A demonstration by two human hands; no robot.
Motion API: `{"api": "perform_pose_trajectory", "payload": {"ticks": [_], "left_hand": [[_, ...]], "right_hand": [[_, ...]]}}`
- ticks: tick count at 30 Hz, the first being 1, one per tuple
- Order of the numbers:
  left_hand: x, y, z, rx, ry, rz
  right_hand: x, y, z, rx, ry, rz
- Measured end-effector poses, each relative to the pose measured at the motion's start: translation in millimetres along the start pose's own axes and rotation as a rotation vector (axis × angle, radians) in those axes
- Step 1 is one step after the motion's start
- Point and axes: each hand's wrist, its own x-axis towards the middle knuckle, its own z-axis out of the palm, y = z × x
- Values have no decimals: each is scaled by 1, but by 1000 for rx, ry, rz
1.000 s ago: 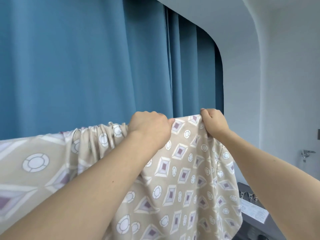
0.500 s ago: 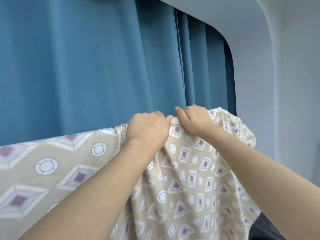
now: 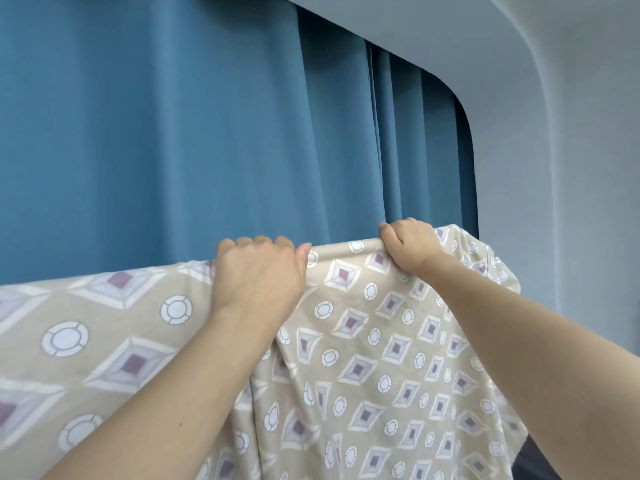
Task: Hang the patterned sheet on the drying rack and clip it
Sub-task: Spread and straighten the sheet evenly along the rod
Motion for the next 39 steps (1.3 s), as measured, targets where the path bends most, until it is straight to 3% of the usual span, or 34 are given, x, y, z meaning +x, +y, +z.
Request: {"api": "perform_pose_trajectory", "payload": {"ticks": [9, 15, 24, 30, 35, 39], "left_hand": [[5, 5, -3, -45, -95, 61], [-2, -10, -9, -72, -118, 46], [-23, -63, -8, -13, -81, -34], [-22, -60, -7, -25, -89, -1], [-25, -54, -11, -33, -76, 49], [-31, -81, -17, -69, -60, -35]], "right_hand": [[-18, -66, -12, 116, 41, -231], [-28, -81, -1, 73, 169, -177], [-24, -97, -6, 31, 72, -121], [-41, -145, -9, 133, 145, -336], [-49, -156, -7, 93, 199, -287], [-49, -156, -6, 75, 216, -266]]}}
